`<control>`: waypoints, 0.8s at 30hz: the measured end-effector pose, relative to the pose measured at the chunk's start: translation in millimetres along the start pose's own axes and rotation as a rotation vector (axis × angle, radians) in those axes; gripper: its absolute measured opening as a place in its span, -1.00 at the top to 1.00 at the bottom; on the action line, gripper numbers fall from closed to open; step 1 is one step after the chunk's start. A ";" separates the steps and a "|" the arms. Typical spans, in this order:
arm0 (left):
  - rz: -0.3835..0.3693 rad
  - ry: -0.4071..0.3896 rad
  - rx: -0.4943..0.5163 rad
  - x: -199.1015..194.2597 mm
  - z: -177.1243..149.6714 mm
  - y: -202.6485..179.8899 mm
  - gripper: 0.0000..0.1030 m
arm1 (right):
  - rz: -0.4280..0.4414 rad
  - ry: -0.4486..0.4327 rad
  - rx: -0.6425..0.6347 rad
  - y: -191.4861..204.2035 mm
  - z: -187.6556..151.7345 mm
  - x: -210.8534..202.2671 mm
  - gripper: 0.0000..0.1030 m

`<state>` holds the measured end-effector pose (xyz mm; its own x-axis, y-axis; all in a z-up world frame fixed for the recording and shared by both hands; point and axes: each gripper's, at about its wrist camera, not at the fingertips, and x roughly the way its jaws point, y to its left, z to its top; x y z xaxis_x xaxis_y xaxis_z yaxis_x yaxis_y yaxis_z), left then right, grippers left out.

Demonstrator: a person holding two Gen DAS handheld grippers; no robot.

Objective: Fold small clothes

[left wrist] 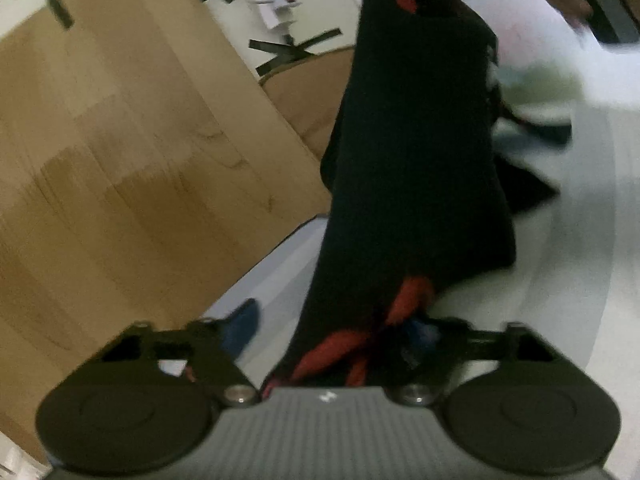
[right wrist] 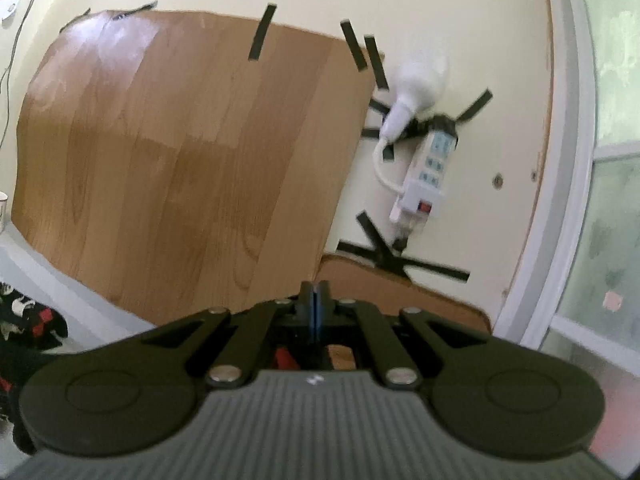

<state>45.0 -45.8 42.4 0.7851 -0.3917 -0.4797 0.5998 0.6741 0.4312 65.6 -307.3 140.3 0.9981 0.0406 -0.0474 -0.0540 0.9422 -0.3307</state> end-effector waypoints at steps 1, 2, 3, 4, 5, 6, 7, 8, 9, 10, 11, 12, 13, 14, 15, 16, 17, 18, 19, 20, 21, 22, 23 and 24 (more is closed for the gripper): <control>-0.008 0.003 -0.025 1.6 6.0 1.7 0.58 | -0.007 -0.011 -0.001 -0.8 3.2 -2.3 0.94; -0.003 0.008 -0.059 1.4 13.0 4.9 0.83 | -0.026 -0.032 -0.005 -2.2 6.0 -6.1 0.96; 0.008 0.001 -0.094 -1.3 14.2 8.4 0.84 | -0.056 -0.067 -0.019 -4.2 10.8 -13.0 0.95; 0.017 -0.022 -0.147 -7.7 15.7 16.5 0.85 | -0.070 -0.094 -0.017 -7.6 17.7 -19.9 0.95; 0.019 -0.038 -0.197 -15.2 16.7 25.9 0.88 | -0.077 -0.121 0.003 -13.0 25.9 -28.0 0.95; 0.022 -0.048 -0.251 -23.9 17.1 36.0 0.88 | -0.078 -0.142 0.022 -18.3 34.9 -35.7 0.95; 0.029 -0.059 -0.297 -33.1 16.4 44.7 0.88 | -0.069 -0.151 0.029 -22.3 42.8 -41.7 0.95; 0.036 -0.075 -0.333 -44.1 15.0 52.1 0.88 | -0.038 -0.143 0.032 -25.3 49.9 -46.5 0.95; 0.053 -0.098 -0.366 -58.3 14.1 57.7 0.89 | 0.009 -0.129 0.034 -26.4 54.0 -51.6 0.95; 0.066 -0.121 -0.394 -72.8 14.1 61.8 0.89 | 0.049 -0.122 0.032 -25.0 54.4 -56.5 0.93; 0.076 -0.151 -0.421 -90.1 15.0 65.8 0.89 | 0.102 -0.111 0.015 -19.9 50.8 -62.6 0.88; 0.079 -0.172 -0.435 -101.1 15.3 70.6 0.89 | 0.155 -0.105 -0.024 -11.6 43.5 -69.3 0.85; 0.080 -0.195 -0.445 -116.2 17.7 74.6 0.89 | 0.193 -0.104 -0.077 0.2 34.0 -77.6 0.75; 0.080 -0.212 -0.450 -130.9 20.0 77.2 0.89 | 0.221 -0.104 -0.128 14.3 22.3 -87.4 0.66; 0.071 -0.220 -0.449 -141.0 26.8 82.0 0.89 | 0.250 -0.103 -0.167 28.8 10.4 -97.6 0.35; 0.072 -0.225 -0.449 -151.0 30.0 83.0 0.89 | 0.274 -0.101 -0.184 41.7 -0.6 -106.9 -0.01; 0.075 -0.230 -0.448 -158.9 34.3 84.3 0.89 | 0.300 -0.100 -0.178 53.8 -11.5 -115.9 -0.11; 0.074 -0.237 -0.449 -167.3 39.9 86.5 0.89 | 0.335 -0.088 -0.162 65.3 -21.4 -123.9 -0.21; 0.070 -0.245 -0.451 -173.9 46.0 87.3 0.89 | 0.366 -0.072 -0.151 76.5 -30.9 -129.9 -0.26; 0.071 -0.250 -0.450 -181.5 51.4 88.2 0.89 | 0.385 -0.060 -0.152 87.8 -40.3 -134.9 -0.30; 0.073 -0.254 -0.442 -188.0 58.4 87.8 0.89 | 0.392 -0.055 -0.169 99.5 -49.5 -139.2 -0.44; 0.078 -0.259 -0.433 -193.9 63.0 86.8 0.89 | 0.376 -0.058 -0.197 110.5 -58.2 -141.9 -0.57; 0.085 -0.264 -0.424 -200.6 67.4 85.3 0.89 | 0.344 -0.063 -0.219 119.3 -65.0 -142.7 -0.62; 0.094 -0.272 -0.412 -210.1 70.7 81.7 0.89 | 0.316 -0.064 -0.239 126.1 -71.0 -140.9 -0.68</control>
<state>-60.0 47.3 232.4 0.8776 -0.4294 -0.2131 0.4566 0.8842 0.0988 -84.0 -217.8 38.4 0.9305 0.3439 -0.1256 -0.3571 0.7765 -0.5192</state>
